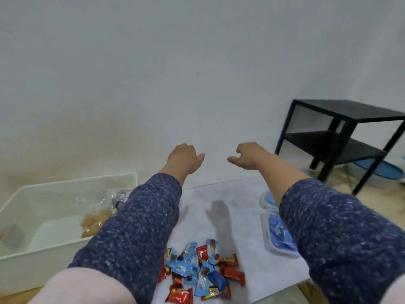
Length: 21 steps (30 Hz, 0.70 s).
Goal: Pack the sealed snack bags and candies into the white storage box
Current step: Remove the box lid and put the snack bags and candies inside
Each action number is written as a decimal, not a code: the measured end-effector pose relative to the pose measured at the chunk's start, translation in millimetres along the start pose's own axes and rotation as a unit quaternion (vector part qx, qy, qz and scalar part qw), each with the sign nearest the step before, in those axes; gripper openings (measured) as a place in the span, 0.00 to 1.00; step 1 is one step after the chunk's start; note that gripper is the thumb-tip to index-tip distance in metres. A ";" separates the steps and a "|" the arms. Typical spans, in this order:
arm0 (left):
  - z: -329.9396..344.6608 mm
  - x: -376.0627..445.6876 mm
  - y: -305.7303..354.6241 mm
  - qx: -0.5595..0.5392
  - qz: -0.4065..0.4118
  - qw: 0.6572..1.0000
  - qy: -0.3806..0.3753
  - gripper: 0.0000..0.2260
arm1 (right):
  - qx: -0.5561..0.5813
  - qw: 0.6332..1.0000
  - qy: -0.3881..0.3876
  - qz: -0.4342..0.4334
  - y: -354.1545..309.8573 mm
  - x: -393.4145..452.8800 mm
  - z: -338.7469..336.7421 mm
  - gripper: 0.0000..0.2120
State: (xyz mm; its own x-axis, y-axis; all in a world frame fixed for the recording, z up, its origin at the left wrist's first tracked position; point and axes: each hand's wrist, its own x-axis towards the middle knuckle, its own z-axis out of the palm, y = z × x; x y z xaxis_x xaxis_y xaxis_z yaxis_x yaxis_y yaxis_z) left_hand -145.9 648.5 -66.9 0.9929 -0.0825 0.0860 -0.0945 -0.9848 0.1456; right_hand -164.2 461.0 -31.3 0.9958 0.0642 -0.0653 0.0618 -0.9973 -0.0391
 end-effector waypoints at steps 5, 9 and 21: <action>16.5 7.6 77.1 0.000 0.048 0.999 -0.024 0.25 | 0.018 0.998 -0.006 0.067 77.9 -16.6 8.5 0.29; 30.5 23.1 125.4 0.014 0.088 0.995 -0.040 0.25 | 0.035 0.993 -0.010 0.112 127.2 -16.7 20.4 0.28; 154.6 94.0 225.3 -0.042 0.178 0.968 -0.170 0.21 | 0.070 0.976 -0.093 0.186 244.2 19.7 97.9 0.28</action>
State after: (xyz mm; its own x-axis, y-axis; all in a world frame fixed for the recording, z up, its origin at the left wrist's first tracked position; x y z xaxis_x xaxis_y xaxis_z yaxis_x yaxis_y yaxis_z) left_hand -62.7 395.3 -178.4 0.8616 -0.4739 -0.1816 -0.4264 -0.8701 0.2474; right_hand -136.2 222.2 -139.7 0.9171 -0.2831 -0.2808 -0.3243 -0.9393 -0.1123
